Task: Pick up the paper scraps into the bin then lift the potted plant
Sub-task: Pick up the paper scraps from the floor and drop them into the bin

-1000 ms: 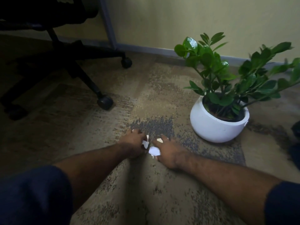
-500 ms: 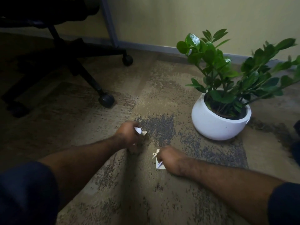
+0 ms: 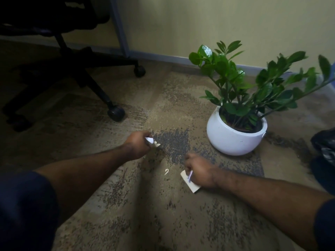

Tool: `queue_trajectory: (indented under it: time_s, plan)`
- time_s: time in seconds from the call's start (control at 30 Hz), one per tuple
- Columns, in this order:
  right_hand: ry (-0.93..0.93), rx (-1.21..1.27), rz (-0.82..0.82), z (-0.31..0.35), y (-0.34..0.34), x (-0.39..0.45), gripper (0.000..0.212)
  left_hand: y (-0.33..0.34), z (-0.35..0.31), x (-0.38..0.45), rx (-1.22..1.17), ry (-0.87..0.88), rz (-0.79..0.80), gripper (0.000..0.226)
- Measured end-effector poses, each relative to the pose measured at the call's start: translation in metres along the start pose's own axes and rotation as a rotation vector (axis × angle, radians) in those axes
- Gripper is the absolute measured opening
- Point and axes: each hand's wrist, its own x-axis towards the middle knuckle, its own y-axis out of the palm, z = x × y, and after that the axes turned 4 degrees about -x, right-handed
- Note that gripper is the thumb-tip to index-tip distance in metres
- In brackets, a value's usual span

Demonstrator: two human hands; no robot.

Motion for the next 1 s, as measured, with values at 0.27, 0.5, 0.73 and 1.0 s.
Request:
queue_trajectory:
  time_s: [0.27, 0.5, 0.73, 1.0]
  plan:
    - [-0.115, 0.043, 0.040, 0.023, 0.033, 0.021, 0.020, -0.005, 0.009, 0.000, 0.009, 0.022, 0.063, 0.014]
    - [-0.016, 0.016, 0.015, 0.037, 0.049, 0.039, 0.025, 0.011, 0.012, 0.003, 0.015, 0.087, 0.095, 0.026]
    - [0.005, 0.103, 0.001, 0.034, 0.050, 0.040, 0.029, 0.015, 0.019, 0.003, 0.069, 0.079, 0.127, 0.025]
    - [0.080, 0.128, -0.114, 0.002, 0.013, 0.006, 0.026, 0.009, 0.008, 0.001, 0.117, 0.072, 0.137, 0.030]
